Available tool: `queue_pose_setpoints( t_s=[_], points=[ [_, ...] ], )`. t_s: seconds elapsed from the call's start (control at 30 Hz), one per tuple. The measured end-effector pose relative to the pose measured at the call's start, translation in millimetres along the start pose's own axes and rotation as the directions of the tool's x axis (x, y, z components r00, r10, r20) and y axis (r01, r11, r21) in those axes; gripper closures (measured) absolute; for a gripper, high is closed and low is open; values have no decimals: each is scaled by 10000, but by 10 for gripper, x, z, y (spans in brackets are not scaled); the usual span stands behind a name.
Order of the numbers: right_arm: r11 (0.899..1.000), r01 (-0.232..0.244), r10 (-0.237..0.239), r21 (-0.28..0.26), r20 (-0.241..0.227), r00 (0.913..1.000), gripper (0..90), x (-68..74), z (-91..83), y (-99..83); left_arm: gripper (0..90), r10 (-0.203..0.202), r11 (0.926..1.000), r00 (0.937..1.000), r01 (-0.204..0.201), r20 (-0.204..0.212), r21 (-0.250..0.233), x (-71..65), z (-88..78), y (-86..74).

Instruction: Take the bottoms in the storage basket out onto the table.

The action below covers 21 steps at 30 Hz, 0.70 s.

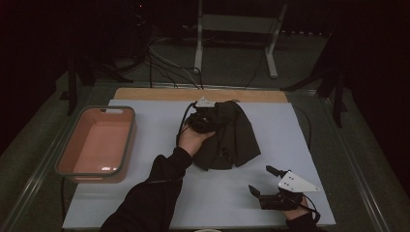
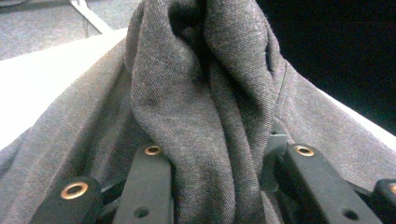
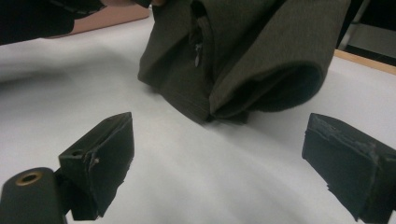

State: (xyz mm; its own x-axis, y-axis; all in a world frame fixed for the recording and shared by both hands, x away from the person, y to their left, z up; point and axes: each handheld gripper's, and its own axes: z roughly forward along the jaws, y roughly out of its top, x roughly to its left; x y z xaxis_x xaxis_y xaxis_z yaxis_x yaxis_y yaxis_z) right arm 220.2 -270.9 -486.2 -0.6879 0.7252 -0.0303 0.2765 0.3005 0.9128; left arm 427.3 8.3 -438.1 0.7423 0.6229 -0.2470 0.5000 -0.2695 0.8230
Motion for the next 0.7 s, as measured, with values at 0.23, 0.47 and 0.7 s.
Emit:
queue_pose_setpoints(
  t_s=[0.23,0.47,0.7],
  points=[
    [10000,14,-14,-4,23,10000,93,-4,-3,1,673,-397,9991,9990,399,-204,115,44,120,-65],
    [10000,8,-8,-23,11,10000,94,-9,-3,0,662,-205,9995,9995,210,-246,235,24,240,-120],
    [10000,-25,25,26,-3,10000,93,-5,3,-3,628,-261,9993,9993,269,-269,272,64,331,-148]
  ],
)
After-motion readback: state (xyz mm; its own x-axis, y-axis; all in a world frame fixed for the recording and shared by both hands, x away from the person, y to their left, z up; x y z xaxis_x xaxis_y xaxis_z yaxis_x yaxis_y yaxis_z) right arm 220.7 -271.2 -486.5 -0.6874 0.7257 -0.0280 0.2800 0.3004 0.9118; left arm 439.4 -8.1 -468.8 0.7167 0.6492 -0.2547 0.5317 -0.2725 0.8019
